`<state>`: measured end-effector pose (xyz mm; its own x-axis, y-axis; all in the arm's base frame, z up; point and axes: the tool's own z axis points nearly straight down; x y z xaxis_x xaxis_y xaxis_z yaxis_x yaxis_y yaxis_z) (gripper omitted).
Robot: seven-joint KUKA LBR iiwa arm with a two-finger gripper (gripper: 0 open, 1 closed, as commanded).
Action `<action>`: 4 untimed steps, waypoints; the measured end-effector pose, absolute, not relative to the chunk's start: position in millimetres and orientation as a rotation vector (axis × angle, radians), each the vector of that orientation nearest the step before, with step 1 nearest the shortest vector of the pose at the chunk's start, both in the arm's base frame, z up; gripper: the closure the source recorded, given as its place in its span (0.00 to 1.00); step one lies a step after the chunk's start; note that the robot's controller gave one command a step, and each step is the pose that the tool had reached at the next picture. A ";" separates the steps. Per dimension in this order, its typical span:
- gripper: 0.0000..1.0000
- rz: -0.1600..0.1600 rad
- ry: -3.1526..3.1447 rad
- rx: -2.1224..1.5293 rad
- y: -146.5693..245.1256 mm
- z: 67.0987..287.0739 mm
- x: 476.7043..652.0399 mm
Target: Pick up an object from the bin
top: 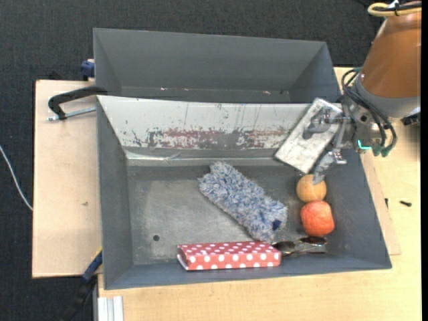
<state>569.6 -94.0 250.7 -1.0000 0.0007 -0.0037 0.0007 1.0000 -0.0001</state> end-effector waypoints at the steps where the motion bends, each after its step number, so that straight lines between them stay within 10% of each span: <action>1: 0.00 -0.001 3.132 -0.110 -81.3 212.4 580.1; 2: 0.00 0.002 3.138 0.039 -82.6 179.8 528.8; 4: 0.00 0.001 3.132 -0.125 1.6 92.2 534.0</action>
Offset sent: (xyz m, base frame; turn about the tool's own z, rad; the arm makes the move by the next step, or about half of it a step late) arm -0.0679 0.0093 -0.0885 0.0748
